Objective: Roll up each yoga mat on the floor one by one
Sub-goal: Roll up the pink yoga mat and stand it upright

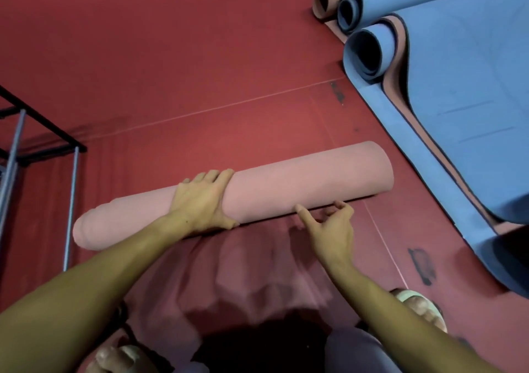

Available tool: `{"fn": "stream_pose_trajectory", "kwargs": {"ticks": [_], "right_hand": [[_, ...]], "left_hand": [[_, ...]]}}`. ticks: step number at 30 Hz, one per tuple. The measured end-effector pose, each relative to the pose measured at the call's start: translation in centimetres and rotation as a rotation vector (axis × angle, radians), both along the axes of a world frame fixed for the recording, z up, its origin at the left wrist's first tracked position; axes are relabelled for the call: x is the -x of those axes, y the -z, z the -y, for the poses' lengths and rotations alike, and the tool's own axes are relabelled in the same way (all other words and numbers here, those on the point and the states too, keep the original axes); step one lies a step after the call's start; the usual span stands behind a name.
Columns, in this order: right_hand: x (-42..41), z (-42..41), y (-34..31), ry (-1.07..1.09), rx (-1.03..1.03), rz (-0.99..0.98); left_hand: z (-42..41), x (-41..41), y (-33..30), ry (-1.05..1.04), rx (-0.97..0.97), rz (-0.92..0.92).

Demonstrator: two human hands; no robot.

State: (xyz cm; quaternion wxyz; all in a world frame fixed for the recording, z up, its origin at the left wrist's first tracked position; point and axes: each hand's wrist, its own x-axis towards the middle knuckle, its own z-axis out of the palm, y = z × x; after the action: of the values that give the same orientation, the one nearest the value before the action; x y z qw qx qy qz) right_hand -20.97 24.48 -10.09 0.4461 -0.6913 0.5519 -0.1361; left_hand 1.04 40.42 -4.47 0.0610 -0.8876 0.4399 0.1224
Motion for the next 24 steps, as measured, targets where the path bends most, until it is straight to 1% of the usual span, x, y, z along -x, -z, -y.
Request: {"fn": "stream_pose_trajectory", "kwargs": {"ticks": [2, 6, 9, 11, 13, 16, 18, 19, 21, 24], "right_hand": [[-0.6, 0.5, 0.7, 0.082, -0.129, 0.085], [-2.7, 1.8, 0.3, 0.208, -0.413, 0.464], [-4.7, 3.5, -3.2, 0.198, -0.443, 0.637], [-6.4, 4.6, -6.8, 0.16, -0.424, 0.718], [-8.1, 5.5, -11.0, 0.114, -0.36, 0.786], [-10.2, 5.4, -18.7, -0.022, -0.178, 0.773], [-11.0, 4.8, -23.9, -0.131, -0.08, 0.778], [-11.1, 4.4, -26.5, -0.189, -0.04, 0.785], [-10.6, 3.3, -31.2, -0.321, 0.068, 0.774], [-9.2, 0.9, -36.2, -0.513, 0.221, 0.74]], "left_hand": [[0.0, 0.4, 0.0, -0.005, 0.017, 0.034], [-0.2, 0.8, -0.4, -0.043, 0.109, 0.044], [0.1, 0.9, -2.5, -0.101, 0.232, 0.0], [0.3, 0.8, -4.8, -0.151, 0.329, -0.057], [0.4, 0.9, -7.5, -0.212, 0.403, -0.117], [-0.4, 1.5, -12.3, -0.286, 0.494, -0.168], [-1.4, 1.1, -16.0, -0.256, 0.537, -0.187], [-2.0, 0.7, -18.3, -0.197, 0.583, -0.202], [-2.8, 0.0, -24.1, -0.049, 0.775, -0.237], [-2.5, -0.2, -35.9, 0.063, 1.146, -0.237]]}}
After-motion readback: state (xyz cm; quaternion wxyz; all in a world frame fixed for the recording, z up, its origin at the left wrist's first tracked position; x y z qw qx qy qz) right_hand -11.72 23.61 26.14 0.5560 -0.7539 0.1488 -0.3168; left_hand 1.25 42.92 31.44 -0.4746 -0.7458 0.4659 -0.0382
